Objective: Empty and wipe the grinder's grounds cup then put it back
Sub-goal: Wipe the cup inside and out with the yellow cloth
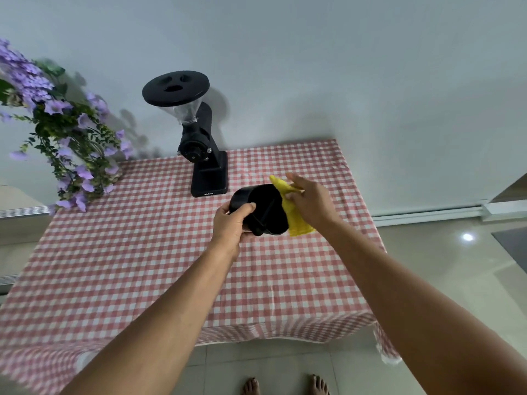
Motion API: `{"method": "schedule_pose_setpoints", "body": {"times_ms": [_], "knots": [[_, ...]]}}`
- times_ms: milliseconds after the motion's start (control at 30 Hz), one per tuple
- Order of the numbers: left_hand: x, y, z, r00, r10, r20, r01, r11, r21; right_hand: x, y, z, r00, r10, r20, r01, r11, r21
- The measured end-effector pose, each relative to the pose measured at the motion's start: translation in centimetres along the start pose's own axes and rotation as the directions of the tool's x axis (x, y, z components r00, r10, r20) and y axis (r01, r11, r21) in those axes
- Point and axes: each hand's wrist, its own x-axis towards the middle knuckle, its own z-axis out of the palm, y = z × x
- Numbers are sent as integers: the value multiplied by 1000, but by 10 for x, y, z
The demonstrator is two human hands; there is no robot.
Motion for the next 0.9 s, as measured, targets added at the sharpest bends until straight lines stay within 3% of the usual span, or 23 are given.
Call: {"method": "schedule_pose_setpoints", "body": {"times_ms": [67,233,433,600,800,900], "knots": [[-1,0,2,1000,-17,19,17,1000,11,0,6,3,1000,22,2,-22,995,-93],[-1,-2,-3,1000,-19,21,19,999,26,-4,14,5,997,17,-77,-25,995,-101],[-1,-5,1,1000,17,-18,-16,999,49,-3,8,16,967,234,-102,-242,968,-65],[-5,-7,2,999,-1,-47,0,1000,-13,-1,9,16,912,409,5,-409,911,55],[-4,-4,3,997,36,-70,-41,996,-76,-8,9,20,763,597,249,-645,734,213],[-4,-6,-1,1000,22,-13,-21,1000,15,-4,9,20,851,509,127,-521,849,91]]}}
